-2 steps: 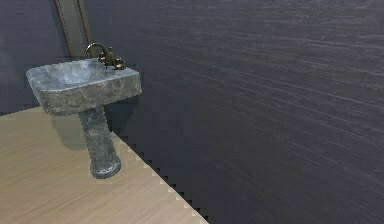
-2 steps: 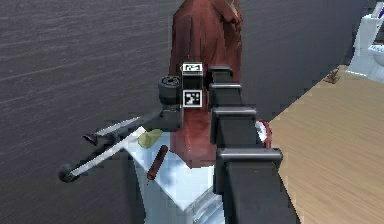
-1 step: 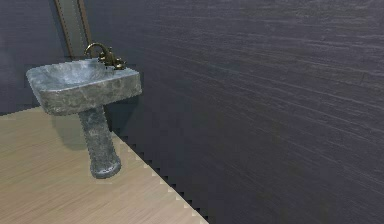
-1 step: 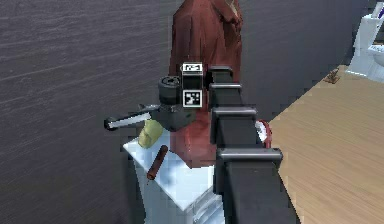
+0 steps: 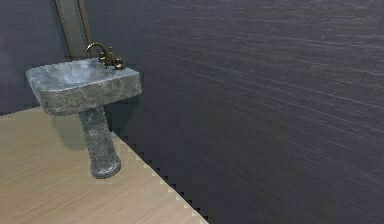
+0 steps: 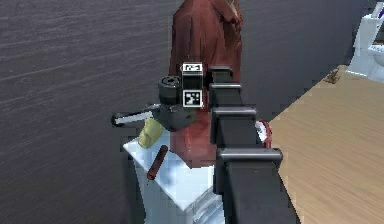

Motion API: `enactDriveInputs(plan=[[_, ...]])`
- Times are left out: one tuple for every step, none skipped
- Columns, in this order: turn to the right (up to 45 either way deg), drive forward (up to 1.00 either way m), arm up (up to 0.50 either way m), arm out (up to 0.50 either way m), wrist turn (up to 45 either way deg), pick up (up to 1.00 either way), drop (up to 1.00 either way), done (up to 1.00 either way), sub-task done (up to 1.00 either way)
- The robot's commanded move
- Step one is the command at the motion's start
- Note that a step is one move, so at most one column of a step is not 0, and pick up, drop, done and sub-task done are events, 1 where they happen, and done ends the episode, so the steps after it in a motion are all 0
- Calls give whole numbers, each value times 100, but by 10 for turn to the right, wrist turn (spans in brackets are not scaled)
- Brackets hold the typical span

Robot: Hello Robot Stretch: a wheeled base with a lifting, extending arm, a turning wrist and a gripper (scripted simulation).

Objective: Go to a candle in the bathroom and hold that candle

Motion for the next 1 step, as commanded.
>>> enactDriveInputs(plan=[[0, 0, -26, 0, 0, 0, 0, 0, 0]])
